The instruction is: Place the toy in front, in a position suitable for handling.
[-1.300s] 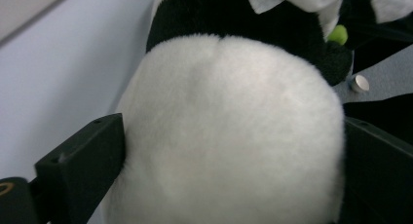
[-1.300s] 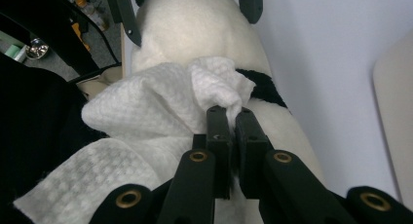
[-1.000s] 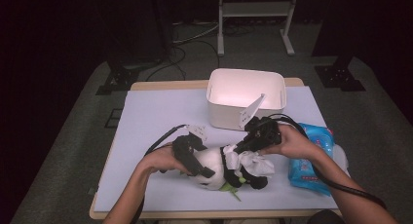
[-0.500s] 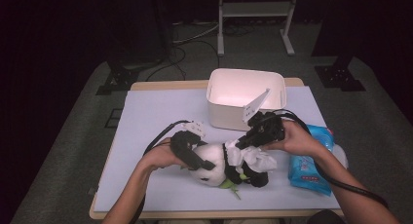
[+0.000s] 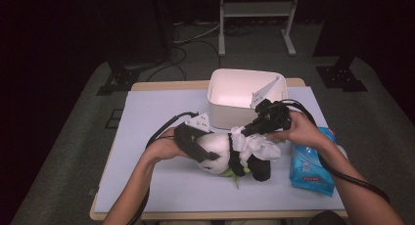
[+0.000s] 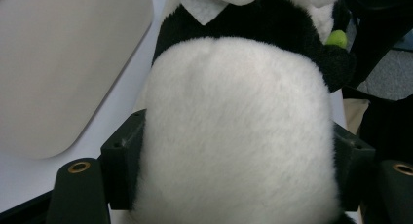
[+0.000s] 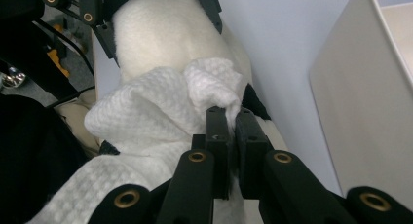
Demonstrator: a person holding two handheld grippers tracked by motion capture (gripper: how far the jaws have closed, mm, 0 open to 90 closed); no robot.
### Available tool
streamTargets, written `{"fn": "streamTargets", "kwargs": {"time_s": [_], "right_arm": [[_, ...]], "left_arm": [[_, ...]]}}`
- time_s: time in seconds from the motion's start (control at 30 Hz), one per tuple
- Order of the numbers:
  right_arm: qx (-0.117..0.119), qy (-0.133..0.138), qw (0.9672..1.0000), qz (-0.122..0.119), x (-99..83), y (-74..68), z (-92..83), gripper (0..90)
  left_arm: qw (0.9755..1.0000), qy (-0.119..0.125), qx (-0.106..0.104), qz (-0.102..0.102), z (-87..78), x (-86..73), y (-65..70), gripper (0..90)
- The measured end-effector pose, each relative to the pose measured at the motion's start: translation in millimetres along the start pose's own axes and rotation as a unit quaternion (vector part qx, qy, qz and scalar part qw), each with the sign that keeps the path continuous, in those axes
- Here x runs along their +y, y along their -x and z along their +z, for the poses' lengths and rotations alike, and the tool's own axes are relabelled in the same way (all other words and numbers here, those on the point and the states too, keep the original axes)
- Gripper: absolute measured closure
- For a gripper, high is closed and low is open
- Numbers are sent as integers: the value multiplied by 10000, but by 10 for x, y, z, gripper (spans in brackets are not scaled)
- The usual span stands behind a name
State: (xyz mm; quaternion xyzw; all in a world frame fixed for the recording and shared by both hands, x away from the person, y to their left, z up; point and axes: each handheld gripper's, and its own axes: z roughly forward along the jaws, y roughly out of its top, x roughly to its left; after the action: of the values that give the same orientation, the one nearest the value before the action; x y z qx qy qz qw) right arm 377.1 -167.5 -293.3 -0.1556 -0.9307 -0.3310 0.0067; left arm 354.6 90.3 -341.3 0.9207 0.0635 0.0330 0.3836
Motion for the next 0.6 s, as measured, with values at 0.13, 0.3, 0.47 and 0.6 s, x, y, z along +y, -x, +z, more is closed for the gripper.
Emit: {"fn": "streamTargets", "kwargs": {"time_s": [0.13,0.3,0.47,0.6], "right_arm": [[81,-31,9999,53,-46,21,44,859],[161,-169,9997,-8,-94,-48,142,860],[205,-180,9996,-46,-89,-89,171,860],[217,-193,9995,-77,-79,-116,184,860]], "left_arm": [[10000,-11,-43,1,46,-53,12,250],[9994,-121,-184,-253,133,-137,48,129],[9990,-210,-269,-303,121,-167,60,88],[9985,-190,-335,-400,93,-186,56,81]]}}
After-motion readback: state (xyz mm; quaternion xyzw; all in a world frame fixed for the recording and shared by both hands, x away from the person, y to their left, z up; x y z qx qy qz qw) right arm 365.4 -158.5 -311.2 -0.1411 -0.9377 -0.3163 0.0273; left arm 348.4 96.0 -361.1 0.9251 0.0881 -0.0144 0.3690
